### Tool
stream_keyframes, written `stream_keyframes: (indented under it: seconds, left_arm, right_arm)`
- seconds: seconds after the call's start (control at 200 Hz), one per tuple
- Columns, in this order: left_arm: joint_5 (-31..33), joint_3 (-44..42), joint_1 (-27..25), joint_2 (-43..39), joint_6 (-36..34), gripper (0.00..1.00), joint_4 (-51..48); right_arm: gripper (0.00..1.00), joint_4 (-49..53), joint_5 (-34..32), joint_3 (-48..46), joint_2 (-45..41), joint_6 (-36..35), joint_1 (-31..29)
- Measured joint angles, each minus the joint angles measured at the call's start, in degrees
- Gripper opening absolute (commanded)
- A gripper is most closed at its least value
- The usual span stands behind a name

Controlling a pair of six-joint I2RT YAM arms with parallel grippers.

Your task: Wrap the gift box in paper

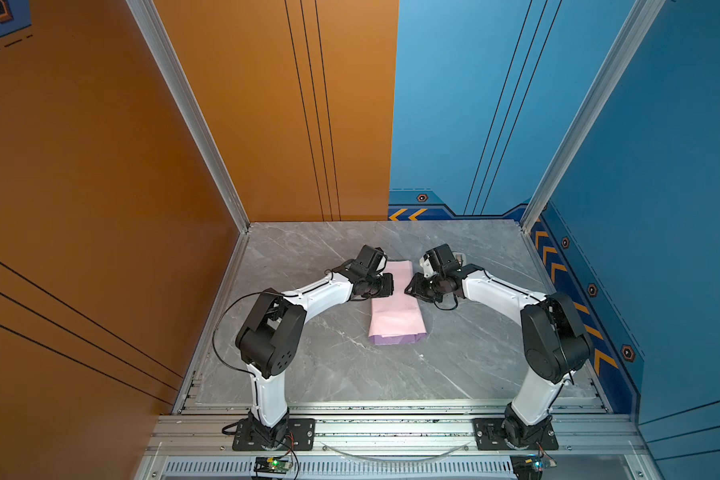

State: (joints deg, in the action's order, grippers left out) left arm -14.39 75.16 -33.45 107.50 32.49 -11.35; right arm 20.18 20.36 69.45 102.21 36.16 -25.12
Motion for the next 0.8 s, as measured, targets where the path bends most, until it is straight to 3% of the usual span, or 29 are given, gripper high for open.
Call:
stream_keyframes:
  seconds: [0.115,0.416,0.526,0.666,0.801]
  left_arm:
    - [0.0,-0.1,0.0,0.0,-0.2,0.12,0.1]
    - [0.0,-0.1,0.0,0.0,-0.1,0.12,0.3]
    - [0.0,-0.2,0.0,0.0,-0.1,0.12,0.4]
    - [0.0,-0.5,0.0,0.0,-0.1,0.12,0.8]
    - [0.0,-0.5,0.0,0.0,-0.1,0.13,0.9]
  right_arm:
    - [0.71,2.3,-0.2,-1.2,-2.1,0.0,0.5]
    - [0.75,9.4,-1.0,-5.1,-9.4,0.9,-3.3]
    - [0.71,11.2,-1.1,-5.6,-9.4,1.9,-5.7]
    - [0.54,12.3,-2.6,-5.6,-9.4,3.8,-7.9]
    - [0.47,14.1,-4.6,-4.9,-9.4,5.0,-9.4]
